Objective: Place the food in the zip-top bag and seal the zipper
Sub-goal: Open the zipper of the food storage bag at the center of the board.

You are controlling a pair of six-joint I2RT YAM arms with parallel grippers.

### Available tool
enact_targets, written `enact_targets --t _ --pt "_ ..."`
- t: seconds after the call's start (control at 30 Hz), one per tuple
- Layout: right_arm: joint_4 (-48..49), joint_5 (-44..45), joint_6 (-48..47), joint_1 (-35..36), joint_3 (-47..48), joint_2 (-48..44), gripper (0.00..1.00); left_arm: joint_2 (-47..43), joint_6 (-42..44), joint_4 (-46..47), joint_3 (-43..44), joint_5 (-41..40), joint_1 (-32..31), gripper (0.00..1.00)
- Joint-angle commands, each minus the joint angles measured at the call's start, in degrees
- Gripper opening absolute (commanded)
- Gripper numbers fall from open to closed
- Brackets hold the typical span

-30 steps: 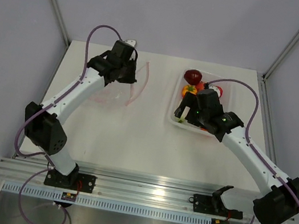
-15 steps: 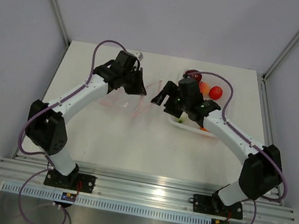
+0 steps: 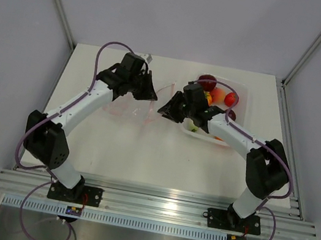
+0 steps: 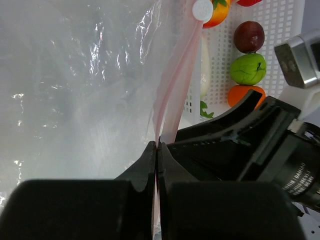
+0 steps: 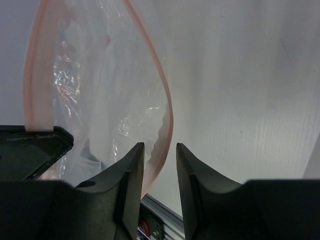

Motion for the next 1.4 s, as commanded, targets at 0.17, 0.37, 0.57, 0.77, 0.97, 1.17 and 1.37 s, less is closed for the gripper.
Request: enact_targets --t 0.17,0.37,0.57,0.77,0.97,1.17,1.37 --pt "-7.5 4.3 -8.0 -0.3 7.3 1.9 0.0 -6.9 2.2 -6.0 2.2 -4.4 -0.1 0.0" --pt "-14.4 6.6 -16.4 -1.6 9.4 3.2 0.0 -8.8 4.8 -14.0 4.0 -10.6 -0.1 0.0" --pt "-20.2 9.5 -22.8 -3.1 13.2 5.8 0.0 -4.5 2.8 -12.9 7.3 -5.1 -1.6 0.0" --pt "-22.7 10.1 -25.8 -5.4 14.4 2.8 0.18 2.3 1.4 -9.9 10.3 -7.4 -2.6 0.0" --pt "-25.4 14.6 -27.0 -5.5 14.0 -2.4 0.6 5.3 1.9 -8.8 13.9 -7.9 -2.6 0.0" --pt "-19.5 20.8 -26.8 -6.0 6.3 -10.4 0.75 7.5 3.6 -10.6 16.0 -7.9 -2.6 0.0" --pt "-23.5 22.7 -26.3 -10.5 5.8 -9.1 0.75 7.5 4.1 -10.1 15.6 -8.4 -2.6 0.0"
